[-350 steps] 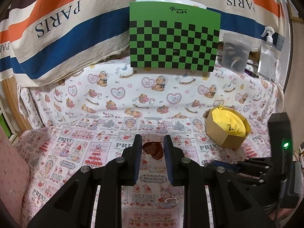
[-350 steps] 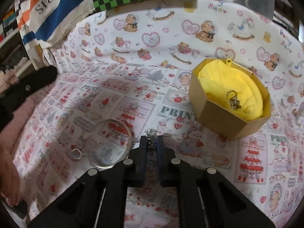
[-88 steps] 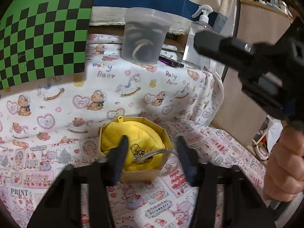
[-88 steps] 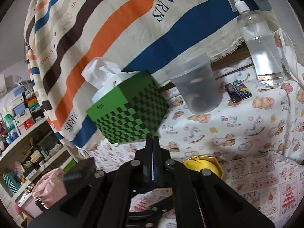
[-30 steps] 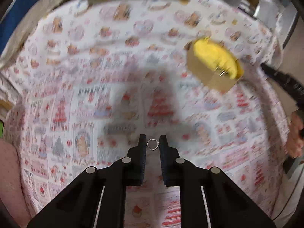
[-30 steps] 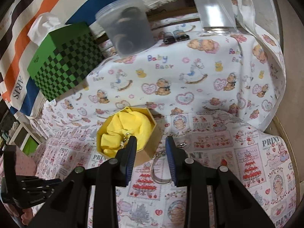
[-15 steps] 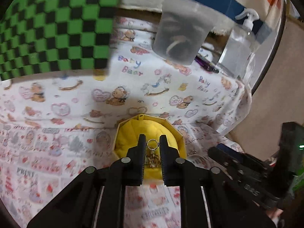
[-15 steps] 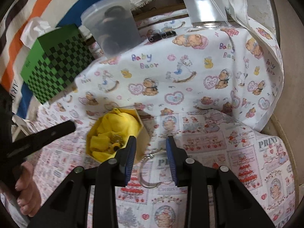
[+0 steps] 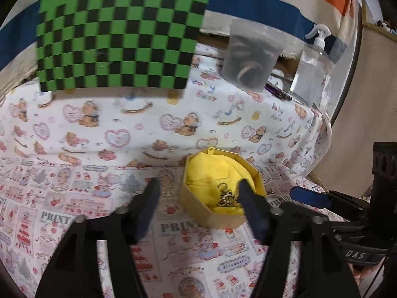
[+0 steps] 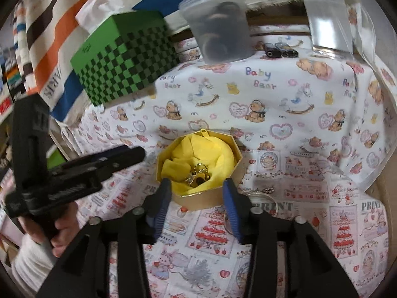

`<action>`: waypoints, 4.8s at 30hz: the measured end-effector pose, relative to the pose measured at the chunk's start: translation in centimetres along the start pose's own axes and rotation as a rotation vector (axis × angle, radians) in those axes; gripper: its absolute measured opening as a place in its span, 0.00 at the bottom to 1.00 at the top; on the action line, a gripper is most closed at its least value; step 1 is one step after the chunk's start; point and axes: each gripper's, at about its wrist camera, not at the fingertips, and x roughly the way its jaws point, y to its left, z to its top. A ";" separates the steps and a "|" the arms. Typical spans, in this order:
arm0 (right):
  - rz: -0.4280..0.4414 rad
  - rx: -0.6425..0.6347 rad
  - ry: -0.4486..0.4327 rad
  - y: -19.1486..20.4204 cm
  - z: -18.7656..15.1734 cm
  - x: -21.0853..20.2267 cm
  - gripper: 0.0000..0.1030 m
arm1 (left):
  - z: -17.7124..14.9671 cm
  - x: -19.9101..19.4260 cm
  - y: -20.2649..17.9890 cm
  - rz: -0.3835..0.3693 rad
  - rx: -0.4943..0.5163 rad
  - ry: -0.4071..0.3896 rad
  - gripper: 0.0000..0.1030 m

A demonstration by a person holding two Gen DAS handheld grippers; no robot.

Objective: Organize jewelry
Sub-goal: 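Open the left tool to drop the small ring into the gold box, then reach the right tool to the large silver hoop and grasp it, then pass the silver hoop from the right tool into the left tool's fingers, then carry the silver hoop in the left tool over the gold box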

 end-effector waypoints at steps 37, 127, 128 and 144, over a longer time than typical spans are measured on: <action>-0.105 0.139 0.123 -4.4 -0.4 3.9 0.67 | -1.0 -0.1 2.4 0.080 -0.050 -0.079 0.93; 0.120 -0.298 0.073 7.3 -4.1 2.8 0.54 | 0.2 0.1 2.9 0.416 0.128 0.300 0.04; 0.123 -0.294 0.068 7.4 -4.0 2.7 0.54 | 0.5 -0.3 3.2 0.410 0.099 0.285 0.04; 0.083 -0.208 0.300 12.8 -2.8 9.4 0.08 | 2.5 -3.7 8.5 0.515 -0.132 0.088 0.04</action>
